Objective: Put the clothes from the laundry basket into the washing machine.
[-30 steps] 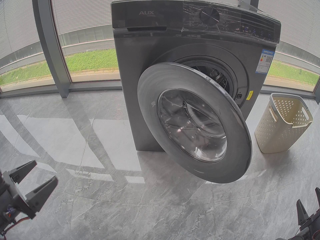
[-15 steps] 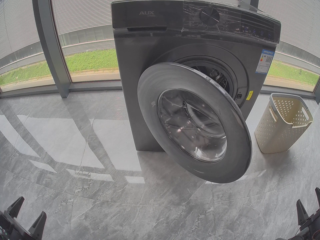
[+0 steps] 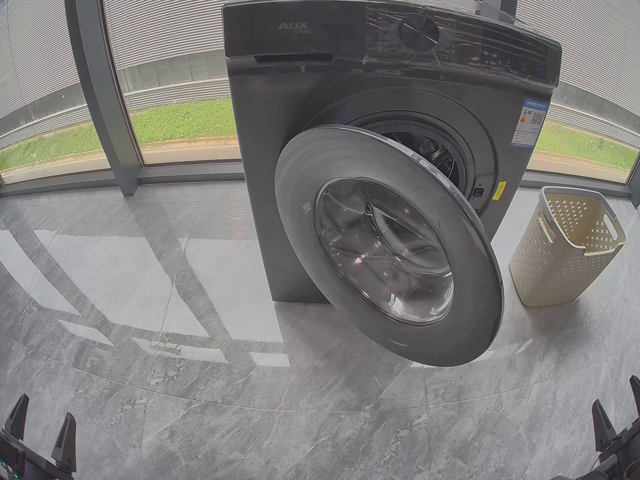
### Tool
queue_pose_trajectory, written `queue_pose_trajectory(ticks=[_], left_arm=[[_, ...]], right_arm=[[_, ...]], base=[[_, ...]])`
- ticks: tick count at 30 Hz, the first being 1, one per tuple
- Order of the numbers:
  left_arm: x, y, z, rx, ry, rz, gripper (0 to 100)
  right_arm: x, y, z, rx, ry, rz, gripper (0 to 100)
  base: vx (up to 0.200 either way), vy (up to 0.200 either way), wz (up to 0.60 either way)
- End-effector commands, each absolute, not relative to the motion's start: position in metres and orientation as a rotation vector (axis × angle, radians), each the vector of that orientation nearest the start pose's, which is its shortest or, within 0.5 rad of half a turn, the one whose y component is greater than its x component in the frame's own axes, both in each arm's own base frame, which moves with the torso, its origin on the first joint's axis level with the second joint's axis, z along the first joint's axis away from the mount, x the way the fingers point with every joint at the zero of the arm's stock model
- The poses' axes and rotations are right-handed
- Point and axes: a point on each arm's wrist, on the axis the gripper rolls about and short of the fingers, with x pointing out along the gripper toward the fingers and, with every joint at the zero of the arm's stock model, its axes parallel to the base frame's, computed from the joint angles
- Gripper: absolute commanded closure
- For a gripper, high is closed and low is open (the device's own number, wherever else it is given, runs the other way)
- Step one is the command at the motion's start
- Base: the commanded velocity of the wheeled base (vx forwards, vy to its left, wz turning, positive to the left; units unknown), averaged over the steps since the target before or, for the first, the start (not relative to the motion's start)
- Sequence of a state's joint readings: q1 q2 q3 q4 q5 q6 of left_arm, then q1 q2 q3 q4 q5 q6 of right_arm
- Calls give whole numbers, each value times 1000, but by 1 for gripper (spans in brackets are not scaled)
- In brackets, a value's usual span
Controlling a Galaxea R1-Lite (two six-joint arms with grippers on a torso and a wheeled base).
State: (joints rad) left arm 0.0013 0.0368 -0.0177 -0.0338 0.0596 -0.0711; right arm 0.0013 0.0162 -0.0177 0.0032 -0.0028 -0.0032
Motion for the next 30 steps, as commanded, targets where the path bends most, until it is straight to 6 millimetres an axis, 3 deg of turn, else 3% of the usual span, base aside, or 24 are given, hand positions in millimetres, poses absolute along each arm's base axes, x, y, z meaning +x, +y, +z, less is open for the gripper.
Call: queue_pose_trajectory(ticks=[1, 4, 5, 7, 9, 11, 12, 15, 18, 19, 23, 25, 26, 30], left_arm=[[-23, 2, 79, -53, -24, 79, 0], [-23, 2, 79, -52, -29, 68, 0], [-23, 2, 79, -58, -29, 64, 0], [-23, 1, 79, -61, -31, 60, 0], [-23, 1, 78, -61, -29, 62, 0], [-23, 1, 78, -61, -29, 62, 0], [-23, 1, 78, -61, -31, 60, 0], [-23, 1, 78, -62, -31, 60, 0], [-23, 1, 78, -62, -31, 60, 0], [-23, 1, 78, -62, -29, 60, 0], [-23, 1, 78, -62, -29, 60, 0], [-23, 1, 78, -62, -29, 60, 0], [-23, 1, 78, -61, -29, 61, 0], [-23, 1, 78, -61, -29, 61, 0]], right_arm=[[-23, 0, 76, -11, 3, 0, 0], [-24, 1, 79, -39, -21, 30, 0], [-27, 1, 91, -37, -81, 52, 0], [-42, 2, 138, -13, -245, 121, 0], [-42, 3, 162, 24, -212, 209, 0], [-37, 4, 163, 33, -154, 261, 0], [-22, 6, 154, 48, -17, 360, 0], [2, 10, 137, 76, 160, 486, 0], [9, 11, 136, 80, 185, 521, 0], [37, 14, 143, 89, 264, 596, 0], [74, 24, 148, 94, 309, 672, 0], [77, 25, 148, 94, 310, 678, 0], [95, 32, 147, 87, 330, 714, 0], [116, 41, 143, 82, 376, 737, 0]], base=[[0, 0, 0], [0, 0, 0], [0, 0, 0], [0, 0, 0], [0, 0, 0], [0, 0, 0], [0, 0, 0], [0, 0, 0], [0, 0, 0], [0, 0, 0], [0, 0, 0], [0, 0, 0], [0, 0, 0], [0, 0, 0]])
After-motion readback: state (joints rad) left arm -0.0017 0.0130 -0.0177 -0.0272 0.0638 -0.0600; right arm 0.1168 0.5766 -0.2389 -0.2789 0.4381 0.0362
